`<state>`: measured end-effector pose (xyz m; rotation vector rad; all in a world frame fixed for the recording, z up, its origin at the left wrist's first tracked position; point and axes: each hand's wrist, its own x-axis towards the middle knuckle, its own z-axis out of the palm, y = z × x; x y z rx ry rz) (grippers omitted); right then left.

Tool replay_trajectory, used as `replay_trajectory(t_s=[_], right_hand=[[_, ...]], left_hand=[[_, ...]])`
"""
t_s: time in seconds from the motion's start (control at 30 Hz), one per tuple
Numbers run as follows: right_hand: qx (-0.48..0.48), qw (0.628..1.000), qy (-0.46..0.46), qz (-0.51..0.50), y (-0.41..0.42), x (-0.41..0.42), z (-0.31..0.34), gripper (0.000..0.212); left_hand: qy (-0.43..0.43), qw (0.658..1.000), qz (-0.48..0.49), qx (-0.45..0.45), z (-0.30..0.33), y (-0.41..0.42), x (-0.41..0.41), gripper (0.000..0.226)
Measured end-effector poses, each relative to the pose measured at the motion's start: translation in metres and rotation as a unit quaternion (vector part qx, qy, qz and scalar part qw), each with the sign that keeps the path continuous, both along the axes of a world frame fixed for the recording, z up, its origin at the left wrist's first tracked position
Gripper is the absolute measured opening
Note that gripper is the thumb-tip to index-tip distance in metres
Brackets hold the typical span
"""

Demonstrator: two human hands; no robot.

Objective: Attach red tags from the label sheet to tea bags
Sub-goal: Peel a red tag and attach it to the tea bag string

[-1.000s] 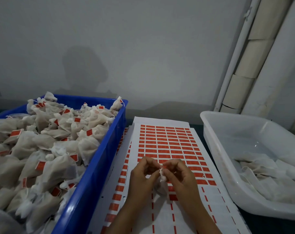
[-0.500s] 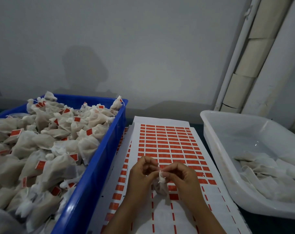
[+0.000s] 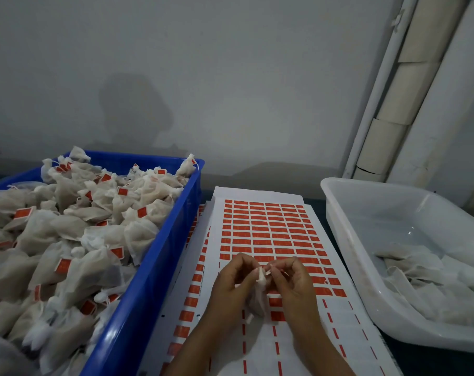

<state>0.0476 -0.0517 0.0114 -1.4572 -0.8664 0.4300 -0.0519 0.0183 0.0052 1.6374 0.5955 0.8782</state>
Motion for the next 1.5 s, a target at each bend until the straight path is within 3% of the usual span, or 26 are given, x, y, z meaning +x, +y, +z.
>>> replay_trajectory(t_s=[0.1,0.2,0.3,0.53,0.63,0.83,1.1,1.5], right_hand=[[0.042,0.992,-0.114,-0.037,-0.003,0.002,0.002,0.037],[0.049,0.983,-0.170,-0.041,-0.004,0.004,0.003,0.033],[0.032,0.989,-0.140,-0.021,-0.003,0.006,0.002,0.030],[-0.013,0.997,-0.029,0.073,-0.007,0.014,0.011,0.017],[-0.032,0.994,-0.025,0.098,-0.007,0.010,0.012,0.027],[-0.033,0.995,-0.069,0.066,-0.009,0.010,0.013,0.007],[-0.060,0.993,-0.098,0.023,-0.010,0.013,0.011,0.012],[-0.048,0.998,-0.006,-0.035,-0.005,0.009,0.008,0.013]], left_hand=[[0.027,0.997,-0.068,0.023,0.000,-0.002,-0.001,0.013],[0.044,0.995,-0.072,0.049,0.001,-0.003,-0.001,0.018],[0.038,0.997,-0.050,0.047,-0.001,-0.002,-0.001,0.003],[0.035,0.999,-0.033,0.013,-0.002,0.000,0.001,0.008],[0.028,0.999,-0.036,0.003,-0.003,-0.001,0.001,0.008],[0.029,0.999,-0.026,0.017,-0.001,-0.002,0.001,0.006],[0.038,0.999,-0.014,0.029,-0.003,-0.001,0.001,0.008],[0.064,0.994,-0.073,0.050,0.001,-0.003,-0.002,0.009]])
